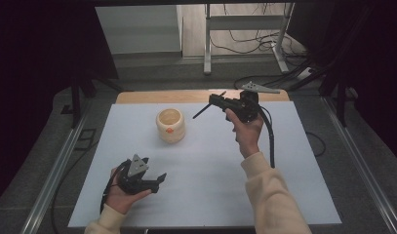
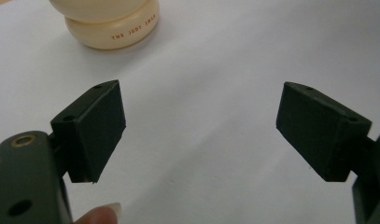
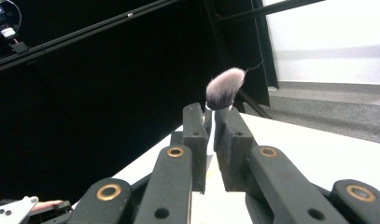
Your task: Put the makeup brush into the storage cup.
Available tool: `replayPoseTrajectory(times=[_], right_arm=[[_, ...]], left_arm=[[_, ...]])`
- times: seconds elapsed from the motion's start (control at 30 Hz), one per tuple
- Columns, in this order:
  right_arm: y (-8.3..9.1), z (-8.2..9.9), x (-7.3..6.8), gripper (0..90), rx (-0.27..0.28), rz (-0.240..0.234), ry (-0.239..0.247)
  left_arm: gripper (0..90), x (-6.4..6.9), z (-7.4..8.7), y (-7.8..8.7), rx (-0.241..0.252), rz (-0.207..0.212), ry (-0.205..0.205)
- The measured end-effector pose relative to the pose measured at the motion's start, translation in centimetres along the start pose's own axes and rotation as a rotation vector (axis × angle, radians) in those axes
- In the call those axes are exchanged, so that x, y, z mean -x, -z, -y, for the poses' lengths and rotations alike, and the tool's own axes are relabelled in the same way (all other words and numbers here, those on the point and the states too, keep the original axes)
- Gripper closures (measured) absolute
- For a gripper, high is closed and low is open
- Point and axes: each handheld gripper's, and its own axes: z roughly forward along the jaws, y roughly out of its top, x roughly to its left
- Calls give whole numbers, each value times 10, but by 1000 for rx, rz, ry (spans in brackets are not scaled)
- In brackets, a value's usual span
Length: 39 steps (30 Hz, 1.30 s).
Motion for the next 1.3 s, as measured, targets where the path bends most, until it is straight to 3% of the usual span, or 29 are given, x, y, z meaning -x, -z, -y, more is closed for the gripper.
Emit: replayPoseTrajectory(times=[0.93, 1.3], right_arm=[[-45, 3, 0, 824, -50, -3, -19], [-64, 3, -4, 824, -79, -3, -5]], left_arm=[[157, 1, -1, 0, 4, 4, 0], [157, 0, -1, 1, 6, 2, 0]])
